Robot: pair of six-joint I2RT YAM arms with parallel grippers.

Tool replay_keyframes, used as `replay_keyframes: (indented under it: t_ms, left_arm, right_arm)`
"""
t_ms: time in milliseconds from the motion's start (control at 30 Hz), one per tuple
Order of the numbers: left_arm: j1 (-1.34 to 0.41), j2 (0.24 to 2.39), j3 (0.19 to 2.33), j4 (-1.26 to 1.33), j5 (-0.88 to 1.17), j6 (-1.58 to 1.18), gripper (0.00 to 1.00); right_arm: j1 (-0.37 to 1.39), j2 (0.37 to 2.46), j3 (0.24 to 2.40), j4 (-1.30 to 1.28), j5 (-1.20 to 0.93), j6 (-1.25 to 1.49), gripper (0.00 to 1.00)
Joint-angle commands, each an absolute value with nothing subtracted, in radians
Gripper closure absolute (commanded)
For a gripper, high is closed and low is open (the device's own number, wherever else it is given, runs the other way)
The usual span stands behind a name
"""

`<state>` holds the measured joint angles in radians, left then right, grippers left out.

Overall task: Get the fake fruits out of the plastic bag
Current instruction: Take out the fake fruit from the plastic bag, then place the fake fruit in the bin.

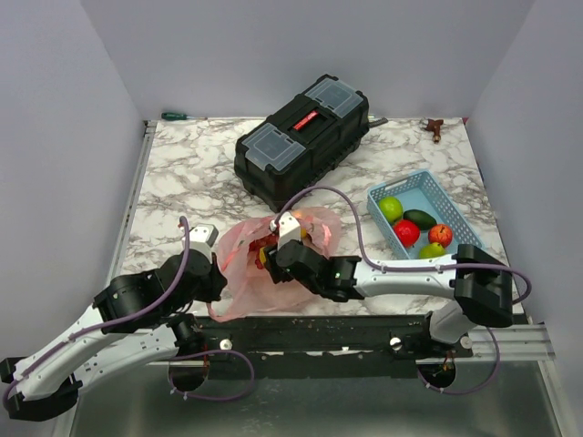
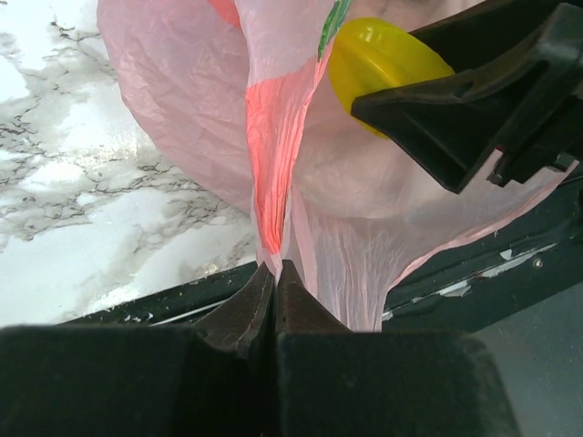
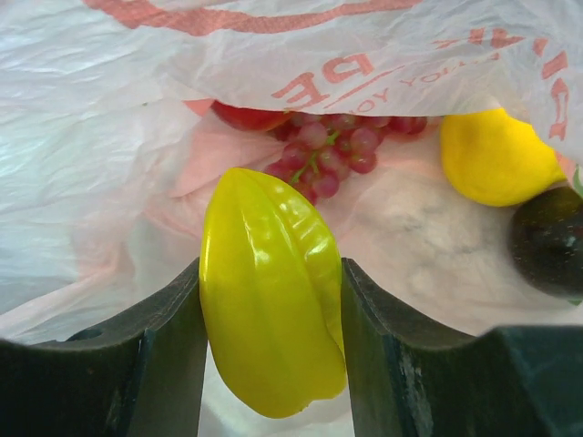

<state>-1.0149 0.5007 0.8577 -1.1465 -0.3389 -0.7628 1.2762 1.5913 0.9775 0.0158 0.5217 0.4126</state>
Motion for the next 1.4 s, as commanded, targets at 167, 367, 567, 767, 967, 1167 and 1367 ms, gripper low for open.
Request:
replay_keyframes:
  t_ms: [167, 367, 567, 767, 967, 1167, 1367]
  left_arm:
    - [-1.017, 0.470, 0.850, -1.139, -0.334, -0.756, 1.00]
    - [-1.017, 0.481, 0.851, -1.140, -0.335, -0.755, 1.00]
    - [-1.017, 0.479, 0.851, -1.140, -0.336, -0.757, 1.00]
    - [-1.017, 0.473, 0.851, -1.143, -0.337, -0.758, 1.00]
    - [-1.017, 0.474, 0.851, -1.144, -0.341, -0.764, 1.00]
    - [-1.017, 0.472, 0.850, -1.140, -0.336, -0.758, 1.00]
    - [-1.017, 0.479, 0.852, -1.140, -0.336, -0.757, 1.00]
  right_arm:
    - [1.293, 1.420, 0.974, 0.044, 0.370, 0.490, 0.96]
    - [1.294, 1.218, 0.964, 0.116, 0.326, 0.472, 0.98]
    - [1.294, 1.132, 1.021, 0.046, 0.447, 0.457, 0.99]
    - [1.294, 1.085, 1.067, -0.052, 0.577, 0.441, 0.99]
    - [1.293, 1.039, 1.094, -0.137, 0.772, 0.383, 0.99]
    - [1.280, 1.035, 1.135, -0.263, 1.085, 0.311, 0.99]
    - [1.061, 1.047, 1.115, -0.412, 1.056, 0.404, 0.99]
